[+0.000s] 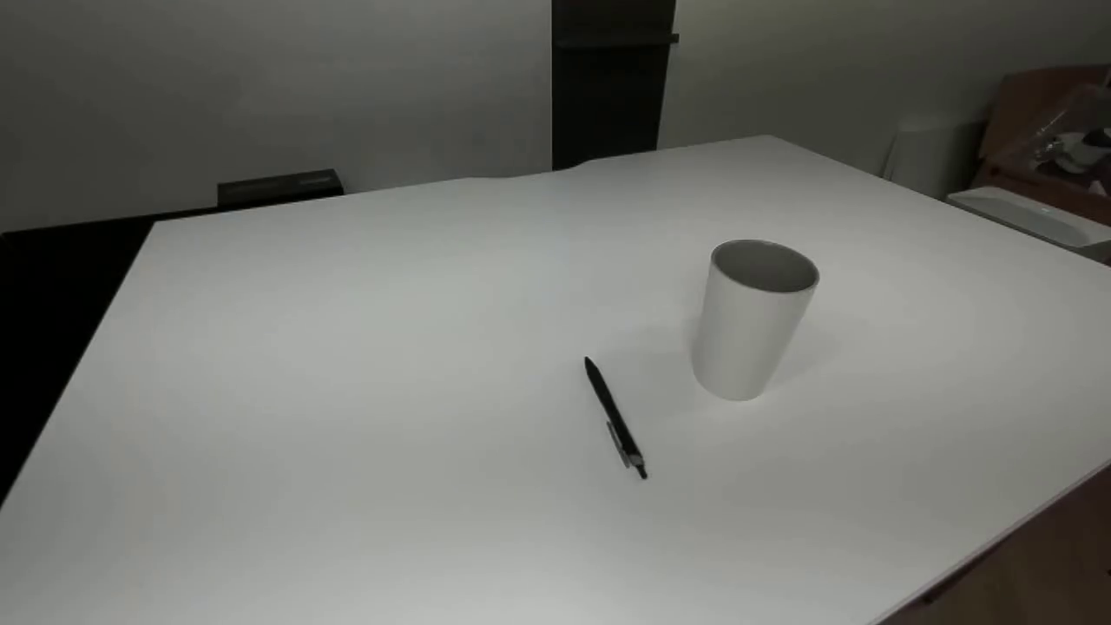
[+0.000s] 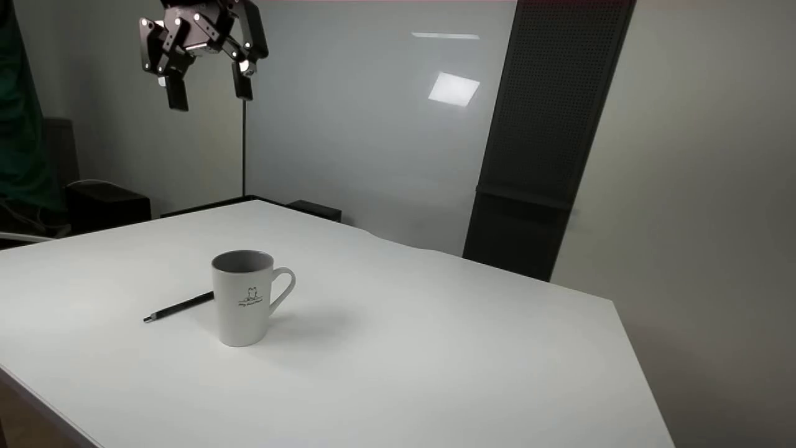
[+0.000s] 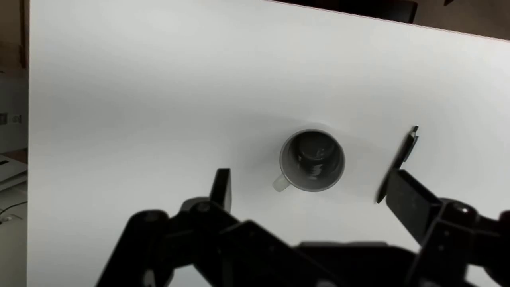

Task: Place the black pen inside the grey mug

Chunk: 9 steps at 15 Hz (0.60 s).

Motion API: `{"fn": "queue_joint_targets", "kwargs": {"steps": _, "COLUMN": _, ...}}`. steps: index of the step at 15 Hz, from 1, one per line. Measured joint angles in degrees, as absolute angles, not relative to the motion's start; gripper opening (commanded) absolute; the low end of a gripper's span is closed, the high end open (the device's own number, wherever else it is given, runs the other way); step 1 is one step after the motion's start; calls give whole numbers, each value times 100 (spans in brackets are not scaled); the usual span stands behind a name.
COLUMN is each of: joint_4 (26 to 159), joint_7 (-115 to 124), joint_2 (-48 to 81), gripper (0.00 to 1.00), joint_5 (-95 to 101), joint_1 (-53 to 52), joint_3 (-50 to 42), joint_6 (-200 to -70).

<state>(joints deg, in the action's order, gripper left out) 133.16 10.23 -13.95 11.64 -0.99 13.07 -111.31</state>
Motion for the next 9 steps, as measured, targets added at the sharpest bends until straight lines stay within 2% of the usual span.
{"fn": "queue_joint_targets", "kwargs": {"steps": 9, "joint_4": 13319, "joint_7": 1035, "joint_2": -1383, "gripper": 100, "joint_5": 1168, "joint_1": -144, "joint_3": 1270, "joint_6": -11158}}
